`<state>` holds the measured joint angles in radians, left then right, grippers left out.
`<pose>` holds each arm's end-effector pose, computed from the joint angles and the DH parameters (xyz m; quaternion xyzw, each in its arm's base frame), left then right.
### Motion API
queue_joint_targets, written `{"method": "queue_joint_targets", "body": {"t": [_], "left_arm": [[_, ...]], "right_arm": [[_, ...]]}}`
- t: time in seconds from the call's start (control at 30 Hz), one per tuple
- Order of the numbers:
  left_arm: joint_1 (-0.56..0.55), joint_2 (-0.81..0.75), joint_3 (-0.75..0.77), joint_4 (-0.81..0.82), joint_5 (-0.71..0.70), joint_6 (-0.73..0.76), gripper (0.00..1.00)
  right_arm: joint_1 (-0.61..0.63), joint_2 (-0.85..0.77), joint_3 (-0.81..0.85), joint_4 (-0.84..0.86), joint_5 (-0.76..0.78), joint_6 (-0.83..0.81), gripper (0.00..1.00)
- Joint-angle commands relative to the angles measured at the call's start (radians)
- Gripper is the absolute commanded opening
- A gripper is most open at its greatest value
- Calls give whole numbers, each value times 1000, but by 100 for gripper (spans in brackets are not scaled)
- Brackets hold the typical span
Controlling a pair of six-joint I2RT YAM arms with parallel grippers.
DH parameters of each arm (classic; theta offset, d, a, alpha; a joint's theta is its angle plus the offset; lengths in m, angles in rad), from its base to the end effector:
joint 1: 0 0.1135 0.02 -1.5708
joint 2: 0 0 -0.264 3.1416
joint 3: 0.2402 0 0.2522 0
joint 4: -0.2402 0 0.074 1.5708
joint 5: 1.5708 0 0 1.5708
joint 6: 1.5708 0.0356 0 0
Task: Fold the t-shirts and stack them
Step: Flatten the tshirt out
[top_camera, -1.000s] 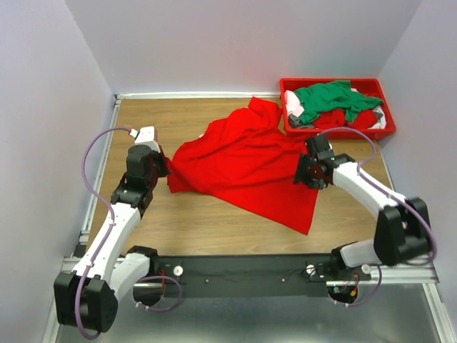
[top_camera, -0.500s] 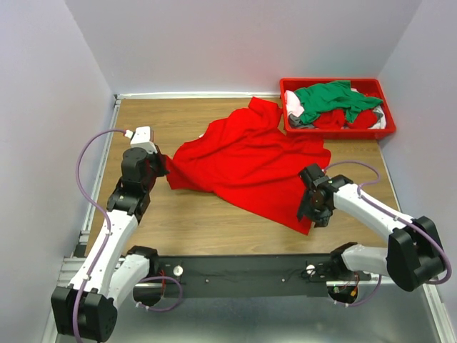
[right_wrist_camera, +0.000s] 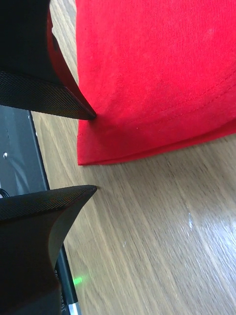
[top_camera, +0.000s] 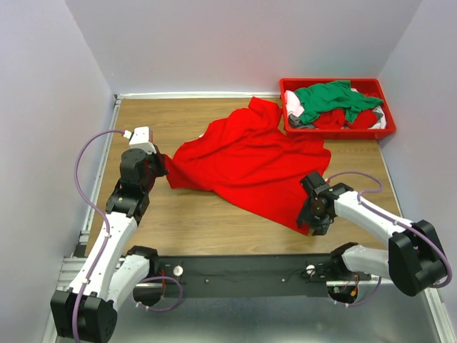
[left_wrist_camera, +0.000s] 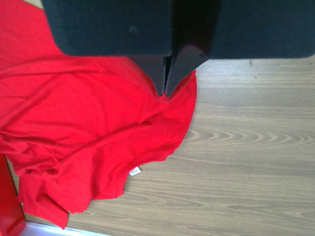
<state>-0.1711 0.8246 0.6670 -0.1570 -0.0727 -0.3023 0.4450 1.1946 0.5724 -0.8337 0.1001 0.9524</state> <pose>0.1938 -0.0309 0.2943 -0.0743 0.8055 -0.1091 0.5777 0.1546 0.0698 0.1563 0.2530 0.9645 -0.0014 0.0760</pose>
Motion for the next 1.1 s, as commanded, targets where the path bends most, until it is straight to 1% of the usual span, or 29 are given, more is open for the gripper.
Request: {"method": "queue_joint_targets", "body": {"t": [0.0, 0.23, 0.3, 0.4, 0.43, 0.5, 0.53, 0.6, 0.63, 0.7, 0.73, 0.8, 0.83, 0.9, 0.97, 1.0, 1.07], "left_arm": [[7, -15, 11, 17, 8, 11, 0], [7, -15, 11, 19, 7, 9, 0], [7, -16, 11, 19, 7, 12, 0], [8, -19, 11, 19, 2, 12, 0], [7, -19, 11, 19, 2, 12, 0], [8, -19, 11, 19, 4, 12, 0], [7, -19, 11, 17, 5, 11, 0], [7, -21, 11, 19, 5, 12, 0], [7, -21, 11, 17, 4, 12, 0], [8, -21, 11, 19, 1, 12, 0], [7, -21, 13, 19, -1, 12, 0], [7, -18, 19, 20, -21, 6, 0], [8, -16, 22, 20, -38, 5, 0], [13, -6, 46, 16, -71, -4, 0], [15, 10, 81, 10, -76, -8, 0], [18, 33, 136, 2, -87, -11, 0], [27, 60, 213, -24, -99, -18, 0]], "right_arm": [[6, 5, -28, 59, -10, 39, 63], [6, 56, -35, 91, -19, 25, 61], [11, 62, -42, 97, -26, 26, 59], [15, 65, -52, 111, -31, 39, 54], [15, 62, -58, 122, -34, 45, 49], [15, 57, -72, 134, -42, 52, 42], [15, 56, -84, 149, -45, 55, 31], [17, 54, -89, 156, -46, 60, 20], [15, 56, -89, 159, -43, 60, 9], [15, 49, -74, 159, -36, 55, 1], [15, 43, -65, 157, -34, 52, 1], [15, 22, -5, 156, -22, 26, 1], [14, 16, 71, 145, -8, -1, 1], [15, 5, 159, 104, 53, -20, 1], [15, 10, 269, 81, 90, -65, 1], [15, 14, 384, 71, 128, -81, 1], [15, 37, 495, 53, 165, -138, 1]]}}
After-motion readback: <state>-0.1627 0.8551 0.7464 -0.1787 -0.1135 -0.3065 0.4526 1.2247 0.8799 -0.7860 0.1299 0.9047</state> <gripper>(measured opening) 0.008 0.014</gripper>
